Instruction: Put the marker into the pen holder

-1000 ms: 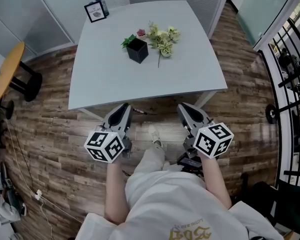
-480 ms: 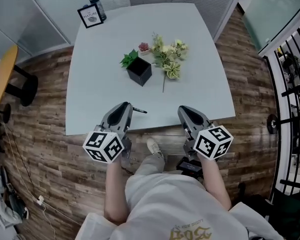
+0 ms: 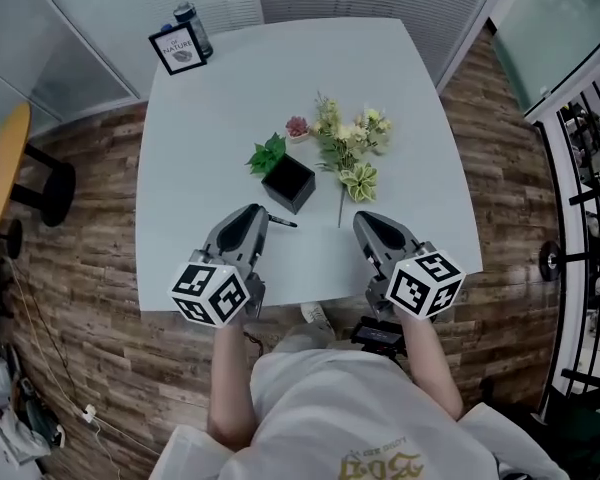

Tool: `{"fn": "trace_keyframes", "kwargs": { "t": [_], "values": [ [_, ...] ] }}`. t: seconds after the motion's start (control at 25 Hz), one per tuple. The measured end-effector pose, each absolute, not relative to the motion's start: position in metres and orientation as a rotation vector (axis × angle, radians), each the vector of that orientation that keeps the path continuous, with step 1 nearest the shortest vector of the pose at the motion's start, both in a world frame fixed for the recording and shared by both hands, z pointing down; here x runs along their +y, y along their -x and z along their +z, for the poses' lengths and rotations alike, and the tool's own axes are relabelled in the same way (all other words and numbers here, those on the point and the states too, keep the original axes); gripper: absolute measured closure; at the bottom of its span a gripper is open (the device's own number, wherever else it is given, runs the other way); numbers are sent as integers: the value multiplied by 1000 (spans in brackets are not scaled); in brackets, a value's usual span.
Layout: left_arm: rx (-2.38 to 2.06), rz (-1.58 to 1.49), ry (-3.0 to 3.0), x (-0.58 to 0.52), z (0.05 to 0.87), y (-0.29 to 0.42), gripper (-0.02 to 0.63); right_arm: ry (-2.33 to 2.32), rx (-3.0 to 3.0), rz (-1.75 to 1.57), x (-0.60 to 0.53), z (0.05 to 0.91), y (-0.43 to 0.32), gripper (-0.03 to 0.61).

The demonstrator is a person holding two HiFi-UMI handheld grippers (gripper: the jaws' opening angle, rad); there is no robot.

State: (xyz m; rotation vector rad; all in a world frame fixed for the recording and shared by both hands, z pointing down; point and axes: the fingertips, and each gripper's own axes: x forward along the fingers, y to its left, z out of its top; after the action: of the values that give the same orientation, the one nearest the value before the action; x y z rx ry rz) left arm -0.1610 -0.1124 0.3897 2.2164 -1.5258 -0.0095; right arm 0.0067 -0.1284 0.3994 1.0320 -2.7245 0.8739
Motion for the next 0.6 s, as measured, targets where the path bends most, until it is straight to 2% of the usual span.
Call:
{"fn": "trace_keyframes", "kwargs": {
  "t": [0.28, 0.48, 0.6],
  "values": [
    [-1517, -24, -2243, -134, 383, 168, 569, -1056, -2731, 841, -145, 391, -1, 561],
    [-1515, -40, -2271, -138, 372, 164, 569, -1081, -2789, 983, -151, 377, -10, 561],
    [-1520, -49, -2282, -138, 366, 165, 569, -1091, -2799, 961, -152, 372, -11, 561]
  ]
}}
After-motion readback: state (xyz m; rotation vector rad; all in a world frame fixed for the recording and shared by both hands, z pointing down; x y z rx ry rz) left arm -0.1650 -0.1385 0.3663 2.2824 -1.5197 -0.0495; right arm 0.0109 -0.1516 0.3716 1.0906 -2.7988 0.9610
